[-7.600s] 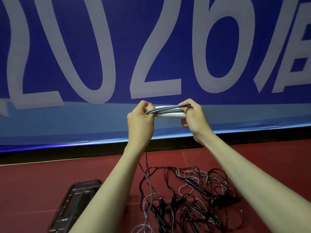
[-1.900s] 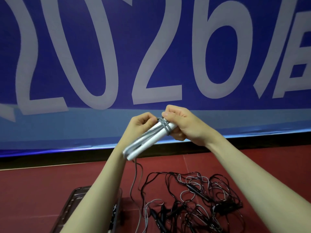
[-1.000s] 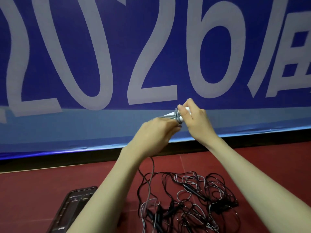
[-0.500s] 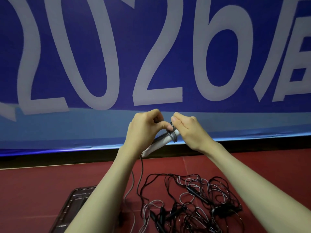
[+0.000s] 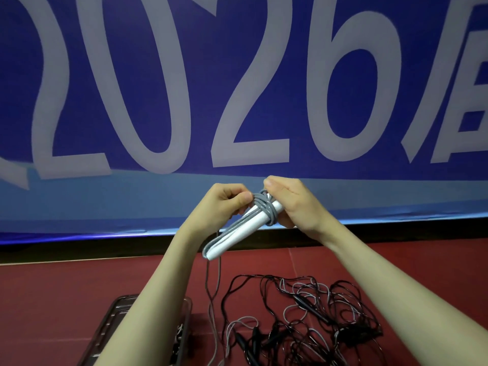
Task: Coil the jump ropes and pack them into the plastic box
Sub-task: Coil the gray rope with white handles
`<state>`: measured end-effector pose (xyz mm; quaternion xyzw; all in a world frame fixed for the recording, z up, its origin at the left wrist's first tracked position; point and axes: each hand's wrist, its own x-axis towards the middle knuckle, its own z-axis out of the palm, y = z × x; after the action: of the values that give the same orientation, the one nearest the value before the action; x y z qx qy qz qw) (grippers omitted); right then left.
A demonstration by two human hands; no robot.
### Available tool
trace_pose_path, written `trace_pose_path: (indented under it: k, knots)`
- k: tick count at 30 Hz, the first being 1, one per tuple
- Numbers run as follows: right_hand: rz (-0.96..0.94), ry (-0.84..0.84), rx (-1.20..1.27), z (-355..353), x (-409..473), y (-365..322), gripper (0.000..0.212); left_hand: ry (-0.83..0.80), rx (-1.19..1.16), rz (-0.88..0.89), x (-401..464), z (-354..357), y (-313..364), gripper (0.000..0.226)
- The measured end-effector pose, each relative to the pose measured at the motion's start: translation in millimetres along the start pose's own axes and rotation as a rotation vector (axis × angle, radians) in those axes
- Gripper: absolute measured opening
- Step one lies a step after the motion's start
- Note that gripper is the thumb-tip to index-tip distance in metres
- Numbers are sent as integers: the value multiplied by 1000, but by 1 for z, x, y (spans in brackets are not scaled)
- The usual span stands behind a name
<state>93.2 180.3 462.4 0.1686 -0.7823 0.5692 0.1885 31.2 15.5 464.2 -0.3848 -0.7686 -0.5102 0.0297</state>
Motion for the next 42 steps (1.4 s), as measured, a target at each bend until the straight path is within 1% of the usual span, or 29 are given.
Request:
trace_pose_path:
  k: [2, 4, 7, 9, 11, 13, 16, 18, 20, 22, 25, 28, 30, 32, 35, 37, 39, 42]
  knots:
    - [28, 29, 60, -2, 1, 2, 38, 30, -15, 15, -1, 5, 1, 33]
    - [42, 100, 142, -5, 3, 1, 38, 56, -64, 14, 1, 15, 2, 35]
    - [32, 183, 220, -13, 7, -5, 40, 87, -160, -113, 5, 36, 3, 49]
    - [42, 252, 189, -17, 8, -6, 41, 67, -217, -133, 5, 49, 6, 45]
    - [78, 366, 163, -24, 9, -3, 40, 51, -205, -146, 4, 56, 12, 36]
    - [105, 480, 136, -31, 12, 2, 38, 25, -81, -157, 7, 62, 18, 33]
    - [118, 634, 55, -44, 16, 7, 33, -58, 221, -101, 10, 73, 27, 30]
    - [112, 723, -73, -52, 15, 9, 36, -105, 384, -81, 11, 81, 31, 31]
    - [68, 747, -248, -58, 9, 12, 40, -119, 537, -45, 12, 87, 35, 30]
    - [-19, 694, -400, -57, 3, 12, 43, -96, 711, 51, 13, 84, 43, 27]
    - [-124, 596, -578, -57, -2, 13, 40, -8, 845, 175, 11, 72, 51, 22]
    - [-156, 481, -703, -58, -1, 17, 29, 60, 878, 234, 11, 62, 51, 24]
    - [-111, 337, -803, -55, 1, 15, 23, 116, 852, 230, 11, 54, 49, 27]
    - [-73, 179, -861, -50, 1, 9, 26, 156, 767, 224, 12, 45, 44, 28]
    - [-85, 31, -750, -47, 2, -3, 39, 123, 497, 188, 10, 34, 30, 28]
    - [-67, -6, -675, -46, 4, -8, 41, 99, 285, 140, 8, 29, 26, 31]
    - [-66, -20, -589, -45, 8, -11, 42, 54, 121, 56, 7, 24, 25, 26]
    - [-76, -44, -445, -39, 14, -14, 43, -37, -11, -44, 7, 16, 25, 19]
